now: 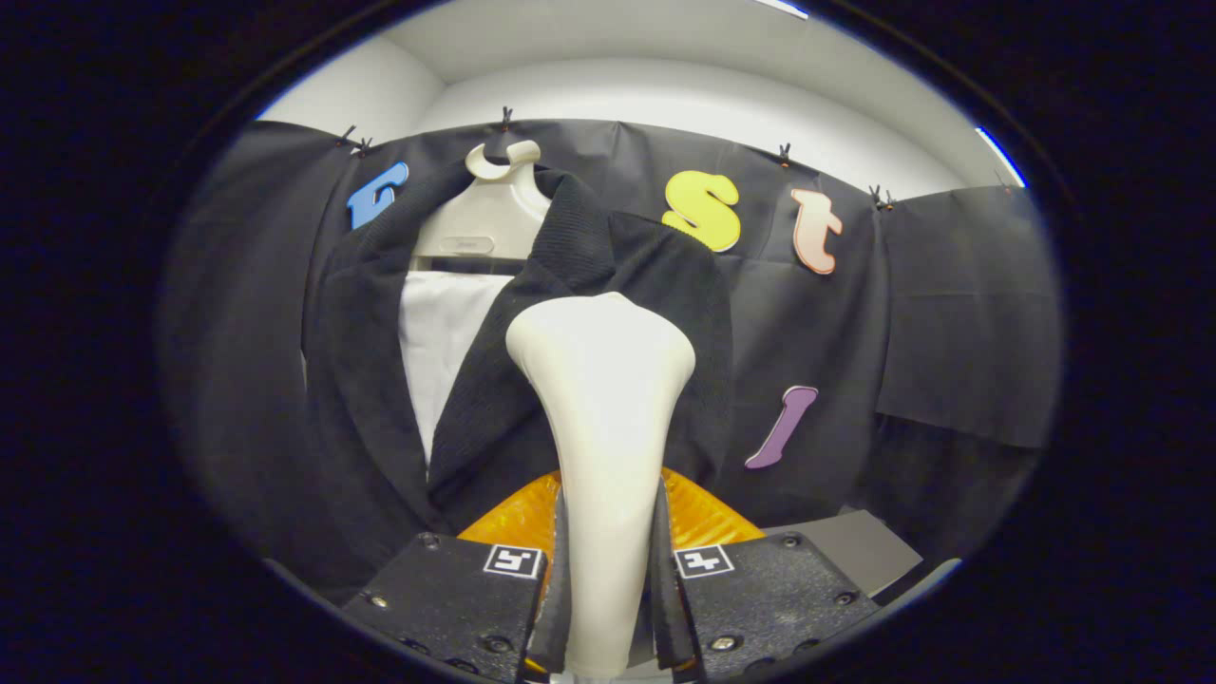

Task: Iron the clothes twice with a garment steamer, once on the left side and once on the right side.

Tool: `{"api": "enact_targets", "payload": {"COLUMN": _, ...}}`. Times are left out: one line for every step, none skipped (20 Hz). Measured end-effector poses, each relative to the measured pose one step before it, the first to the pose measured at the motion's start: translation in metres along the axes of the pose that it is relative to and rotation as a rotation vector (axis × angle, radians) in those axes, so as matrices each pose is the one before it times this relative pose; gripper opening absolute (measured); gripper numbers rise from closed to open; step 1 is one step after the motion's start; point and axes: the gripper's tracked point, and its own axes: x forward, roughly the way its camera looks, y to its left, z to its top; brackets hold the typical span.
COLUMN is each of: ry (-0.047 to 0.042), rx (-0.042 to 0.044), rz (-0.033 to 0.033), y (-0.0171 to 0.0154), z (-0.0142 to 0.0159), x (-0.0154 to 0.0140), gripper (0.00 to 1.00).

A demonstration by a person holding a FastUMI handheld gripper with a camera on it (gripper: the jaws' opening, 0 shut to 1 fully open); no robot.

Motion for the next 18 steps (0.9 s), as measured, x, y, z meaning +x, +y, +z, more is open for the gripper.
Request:
{"api": "enact_targets", "payload": {"ry": 0.00895, "rx": 0.00126, "rz": -0.00068, "y": 0.00052, "z": -0.00738, "x": 0.00035, "gripper": 0.37}}
{"api": "enact_targets", "payload": {"ry": 0.01096, "rx": -0.00071, "rz": 0.00051, "y": 0.00122, "z": -0.00739, "x": 0.00222, "gripper": 0.37}}
{"api": "enact_targets", "payload": {"ry": 0.01210, "rx": -0.00122, "rz": 0.00022, "y": 0.00098, "z": -0.00716, "x": 0.00098, "gripper": 0.37}}
{"api": "enact_targets", "payload": {"ry": 0.01013, "rx": 0.00145, "rz": 0.00154, "y": 0.00081, "z": -0.00657, "x": -0.00026, "gripper": 0.37}}
{"api": "enact_targets", "payload": {"ry": 0.00908, "rx": 0.00045, "rz": 0.00020, "y": 0.00082, "z": -0.00625, "x": 0.00013, "gripper": 0.37}}
{"api": "enact_targets", "payload": {"ry": 0.00872, "rx": -0.00044, "rz": 0.00047, "y": -0.00001, "z": -0.00573, "x": 0.00024, "gripper": 0.37}}
{"api": "enact_targets", "payload": {"ry": 0.00755, "rx": 0.00303, "rz": 0.00081, "y": 0.00048, "z": -0.00534, "x": 0.00004, "gripper": 0.38}}
{"api": "enact_targets", "payload": {"ry": 0.00918, "rx": -0.00182, "rz": 0.00244, "y": 0.00138, "z": -0.00576, "x": 0.00159, "gripper": 0.38}}
{"api": "enact_targets", "payload": {"ry": 0.00695, "rx": 0.00116, "rz": 0.00347, "y": 0.00183, "z": -0.00583, "x": 0.00125, "gripper": 0.38}}
{"api": "enact_targets", "payload": {"ry": 0.00904, "rx": -0.00094, "rz": -0.00149, "y": 0.00093, "z": -0.00615, "x": 0.00055, "gripper": 0.38}}
{"api": "enact_targets", "payload": {"ry": 0.00811, "rx": -0.00017, "rz": -0.00249, "y": 0.00006, "z": -0.00668, "x": 0.00074, "gripper": 0.38}}
{"api": "enact_targets", "payload": {"ry": 0.00953, "rx": 0.00035, "rz": -0.00056, "y": 0.00017, "z": -0.00668, "x": 0.00215, "gripper": 0.38}}
{"api": "enact_targets", "payload": {"ry": 0.00892, "rx": -0.00169, "rz": -0.00050, "y": 0.00086, "z": -0.00695, "x": 0.00122, "gripper": 0.38}}
{"api": "enact_targets", "payload": {"ry": 0.00745, "rx": -0.00229, "rz": -0.00178, "y": 0.00018, "z": -0.00455, "x": 0.00239, "gripper": 0.38}}
{"api": "enact_targets", "payload": {"ry": 0.00722, "rx": -0.00314, "rz": -0.00151, "y": 0.00017, "z": -0.00393, "x": 0.00224, "gripper": 0.38}}
{"api": "enact_targets", "payload": {"ry": 0.00652, "rx": -0.00176, "rz": -0.00047, "y": 0.00089, "z": -0.00560, "x": 0.00150, "gripper": 0.37}}
{"api": "enact_targets", "payload": {"ry": 0.00463, "rx": -0.00100, "rz": -0.00226, "y": 0.00169, "z": -0.00501, "x": -0.00086, "gripper": 0.37}}
{"api": "enact_targets", "payload": {"ry": 0.00363, "rx": -0.00406, "rz": -0.00152, "y": -0.00126, "z": -0.00529, "x": -0.00072, "gripper": 0.37}}
